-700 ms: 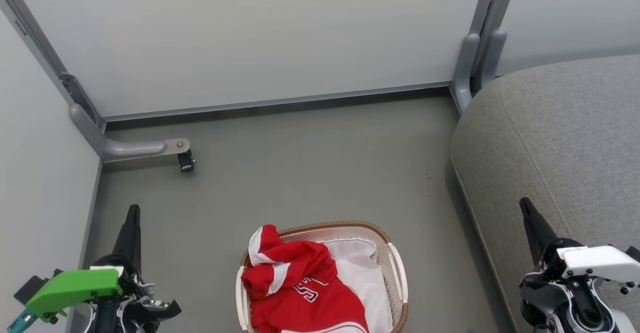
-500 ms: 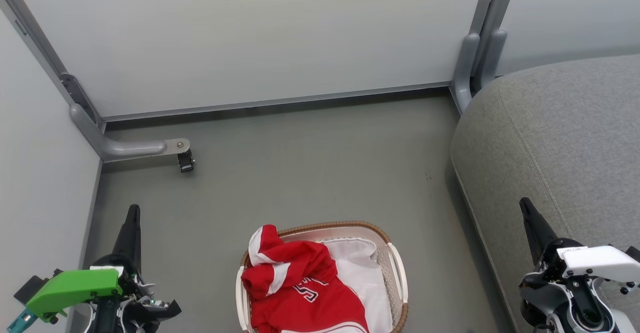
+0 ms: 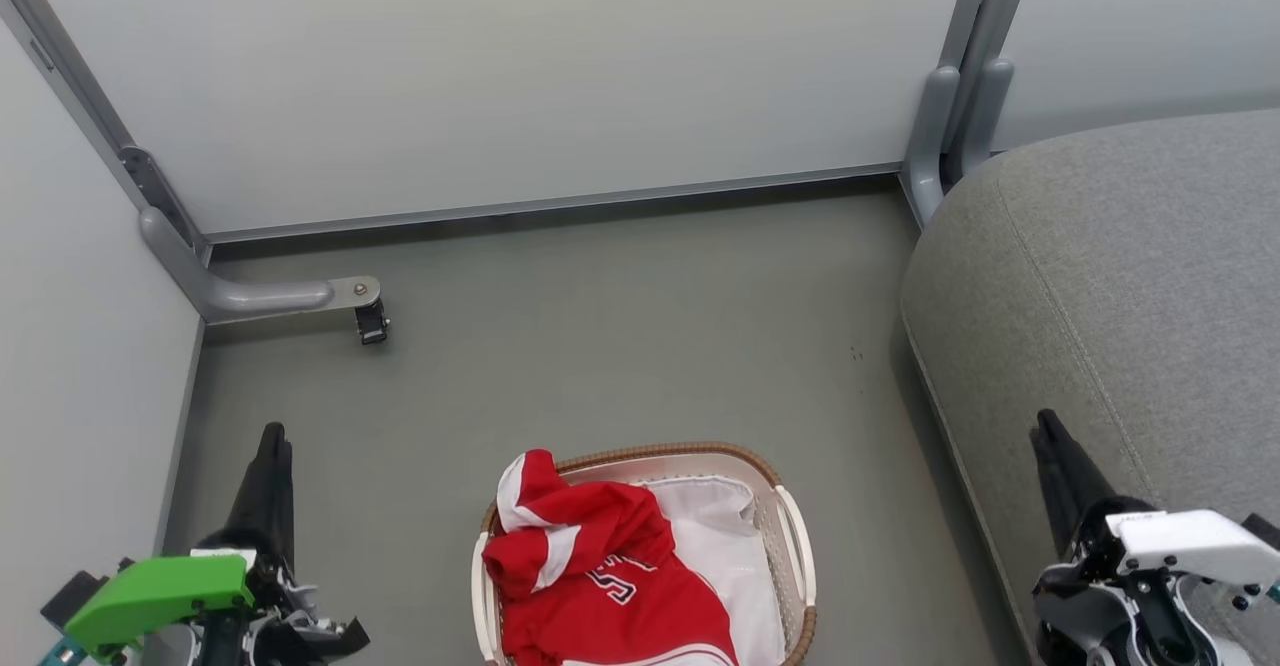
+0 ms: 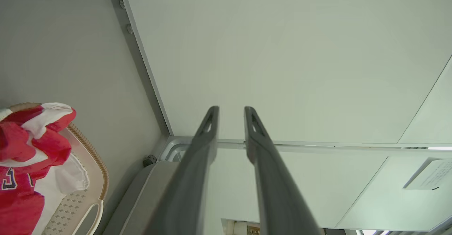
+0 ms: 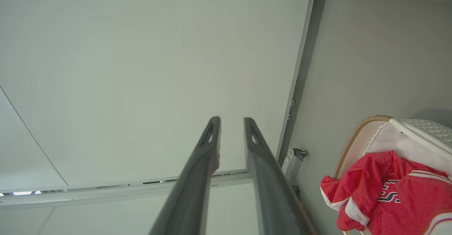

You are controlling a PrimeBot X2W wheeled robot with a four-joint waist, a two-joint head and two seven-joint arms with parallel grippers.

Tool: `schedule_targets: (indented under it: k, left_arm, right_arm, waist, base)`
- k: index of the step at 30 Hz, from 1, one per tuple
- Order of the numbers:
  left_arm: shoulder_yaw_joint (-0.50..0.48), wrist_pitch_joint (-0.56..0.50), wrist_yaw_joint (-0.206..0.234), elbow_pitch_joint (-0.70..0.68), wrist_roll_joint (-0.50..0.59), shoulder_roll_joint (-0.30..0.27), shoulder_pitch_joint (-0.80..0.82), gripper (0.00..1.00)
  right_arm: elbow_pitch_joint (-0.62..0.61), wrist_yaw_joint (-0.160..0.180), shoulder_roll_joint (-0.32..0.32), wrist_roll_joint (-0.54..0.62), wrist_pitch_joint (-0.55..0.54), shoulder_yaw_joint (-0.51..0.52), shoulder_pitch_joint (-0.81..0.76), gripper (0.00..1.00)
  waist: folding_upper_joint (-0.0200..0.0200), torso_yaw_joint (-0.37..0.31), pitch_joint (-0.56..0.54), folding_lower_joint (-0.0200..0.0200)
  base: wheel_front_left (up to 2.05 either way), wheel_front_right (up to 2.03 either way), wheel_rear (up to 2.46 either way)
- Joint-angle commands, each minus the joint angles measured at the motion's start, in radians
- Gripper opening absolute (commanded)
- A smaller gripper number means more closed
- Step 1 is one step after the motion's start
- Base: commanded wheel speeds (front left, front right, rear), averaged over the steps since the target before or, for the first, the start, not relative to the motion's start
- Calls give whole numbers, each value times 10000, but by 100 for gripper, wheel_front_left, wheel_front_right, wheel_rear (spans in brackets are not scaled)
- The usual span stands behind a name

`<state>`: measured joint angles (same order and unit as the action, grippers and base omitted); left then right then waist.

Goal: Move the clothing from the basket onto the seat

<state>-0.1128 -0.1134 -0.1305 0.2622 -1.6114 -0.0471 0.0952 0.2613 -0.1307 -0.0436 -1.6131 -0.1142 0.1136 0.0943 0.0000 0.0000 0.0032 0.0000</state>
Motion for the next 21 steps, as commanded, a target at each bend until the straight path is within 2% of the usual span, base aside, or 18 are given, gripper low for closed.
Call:
schedule_targets:
  k: [1, 14, 21]
  left_arm:
    - [20, 13, 0, 53, 6, 13, -59, 100]
    - [565, 635, 0, -157, 424, 27, -442, 100]
    - [681, 940, -1, -414, 1309, 19, -505, 100]
  right_arm:
    - [56, 2, 23, 5, 13, -19, -55, 100]
    - [102, 1, 41, 584, 637, -314, -344, 100]
    - [85, 1, 26, 1299, 943, -191, -342, 100]
  waist:
    - [0, 0, 0, 0]
    - [0, -4, 11, 0]
    - [0, 2, 22, 0]
  base:
    - [0, 0, 0]
    - [0, 0, 0]
    - [0, 0, 0]
